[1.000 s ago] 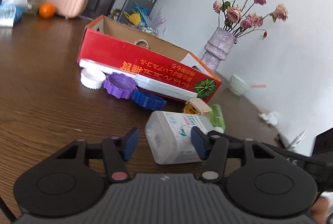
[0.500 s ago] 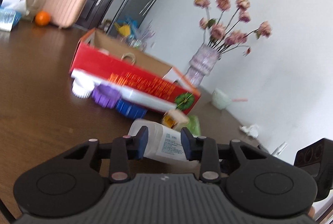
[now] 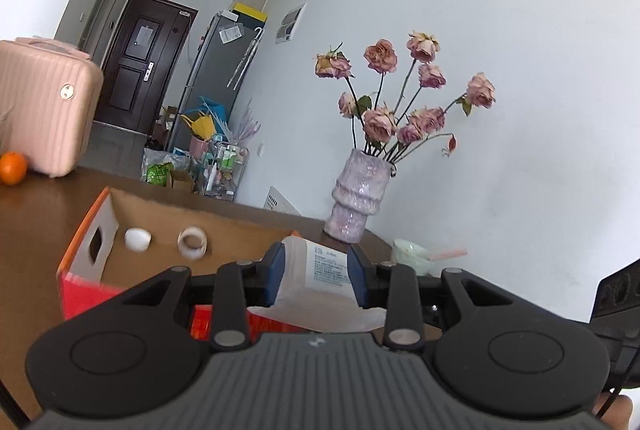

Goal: Organize rigid objects
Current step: 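Lift the white container into the cardboard box and open both tools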

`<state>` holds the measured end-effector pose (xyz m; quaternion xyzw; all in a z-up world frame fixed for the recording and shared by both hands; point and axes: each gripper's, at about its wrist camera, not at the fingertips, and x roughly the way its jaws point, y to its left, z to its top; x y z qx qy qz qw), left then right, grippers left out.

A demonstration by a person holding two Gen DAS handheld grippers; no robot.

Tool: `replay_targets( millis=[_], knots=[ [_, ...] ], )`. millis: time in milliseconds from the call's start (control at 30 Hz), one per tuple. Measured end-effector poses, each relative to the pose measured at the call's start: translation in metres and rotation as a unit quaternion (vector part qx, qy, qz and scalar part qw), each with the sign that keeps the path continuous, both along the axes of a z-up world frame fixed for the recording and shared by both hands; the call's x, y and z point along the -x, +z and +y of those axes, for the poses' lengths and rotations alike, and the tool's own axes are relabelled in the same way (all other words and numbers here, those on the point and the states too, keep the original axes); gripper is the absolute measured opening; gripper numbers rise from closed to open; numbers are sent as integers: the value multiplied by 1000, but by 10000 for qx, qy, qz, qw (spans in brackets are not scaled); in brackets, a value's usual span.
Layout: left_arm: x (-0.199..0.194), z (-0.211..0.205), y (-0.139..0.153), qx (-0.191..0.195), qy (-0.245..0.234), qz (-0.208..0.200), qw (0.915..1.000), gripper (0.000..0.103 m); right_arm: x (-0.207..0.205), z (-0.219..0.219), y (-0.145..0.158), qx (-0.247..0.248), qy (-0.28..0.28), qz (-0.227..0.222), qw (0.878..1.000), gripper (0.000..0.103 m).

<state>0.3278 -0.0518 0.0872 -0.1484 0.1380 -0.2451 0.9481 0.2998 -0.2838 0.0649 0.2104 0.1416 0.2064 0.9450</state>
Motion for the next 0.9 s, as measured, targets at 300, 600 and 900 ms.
replay_targets(
  millis=[300,600,900],
  knots=[
    [-140,-18,14,150,79,428,9989,34,-125,-8,28,374,-222,51,9990,21],
    [-265,-41,-31,-90,241,1183,9926,33,-263,-10,5,907,-385,649,9930,22],
    [-279,-46,-59,-753,433,1515,9846,45,-297,5,-33,1617,-751,974,9791,24]
  ],
)
